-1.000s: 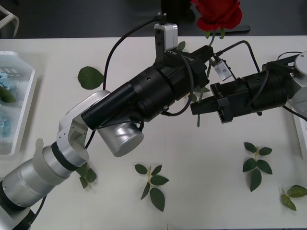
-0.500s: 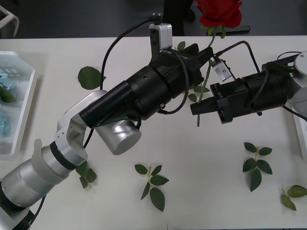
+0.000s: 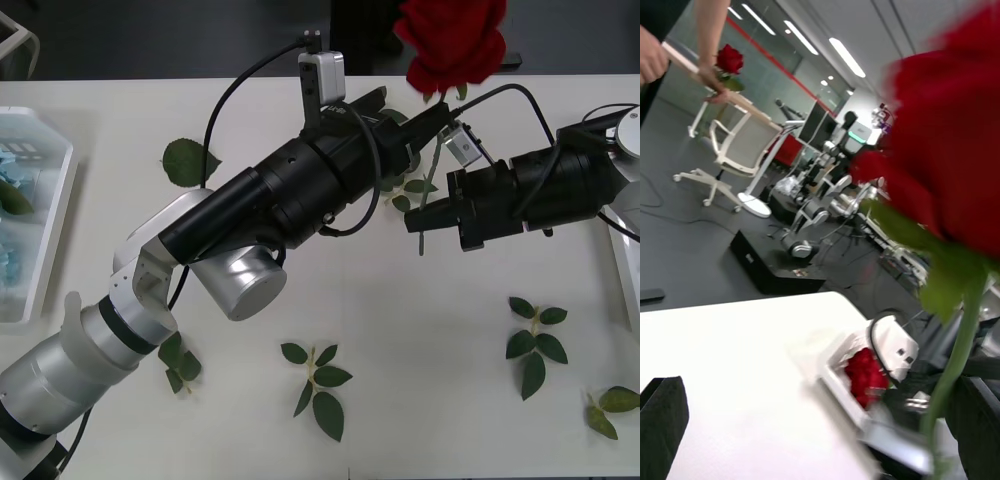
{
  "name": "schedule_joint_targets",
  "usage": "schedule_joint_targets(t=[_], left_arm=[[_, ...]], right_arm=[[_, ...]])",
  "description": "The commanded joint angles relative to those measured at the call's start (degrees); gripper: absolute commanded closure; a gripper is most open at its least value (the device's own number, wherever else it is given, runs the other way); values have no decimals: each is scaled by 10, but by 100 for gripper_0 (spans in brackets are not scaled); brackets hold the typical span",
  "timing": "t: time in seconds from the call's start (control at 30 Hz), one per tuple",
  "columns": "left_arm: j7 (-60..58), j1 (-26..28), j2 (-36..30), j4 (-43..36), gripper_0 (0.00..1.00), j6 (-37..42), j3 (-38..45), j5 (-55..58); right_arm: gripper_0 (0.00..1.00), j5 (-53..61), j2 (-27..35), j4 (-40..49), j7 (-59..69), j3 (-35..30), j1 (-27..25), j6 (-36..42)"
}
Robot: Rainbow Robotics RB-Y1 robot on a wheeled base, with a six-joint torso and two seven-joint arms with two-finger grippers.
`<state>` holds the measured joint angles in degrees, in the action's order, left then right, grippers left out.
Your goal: Place the red flowers into the right box and the blue flowers into the left box. If a person shows an open palm, hand one flower to the person first, then continue sorting.
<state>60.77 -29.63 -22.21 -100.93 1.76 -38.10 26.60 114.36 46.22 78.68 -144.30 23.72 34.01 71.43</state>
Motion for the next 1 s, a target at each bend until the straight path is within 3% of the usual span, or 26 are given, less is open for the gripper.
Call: schedule_joint_targets(t=[0.03, 0.2, 0.47, 0.67, 1.0], left_arm=[[-8, -9, 17, -42, 0, -10, -11, 6], [-16, -10, 11, -60, 0, 14, 5, 16], [-67, -7, -57, -218, 0, 273, 79, 40], [-90, 18, -121, -300, 0, 399, 137, 101], [-12, 112, -199, -332, 0, 451, 256, 227]], right_arm=[[100, -12, 26, -22, 21, -3, -1, 1], [100, -12, 32, -28, 22, -3, -2, 0], [100, -12, 41, -81, 24, -3, -1, -9], [100, -12, 48, -100, 30, -20, 0, -61], [100, -84, -3, -101, 31, -46, 49, -212]])
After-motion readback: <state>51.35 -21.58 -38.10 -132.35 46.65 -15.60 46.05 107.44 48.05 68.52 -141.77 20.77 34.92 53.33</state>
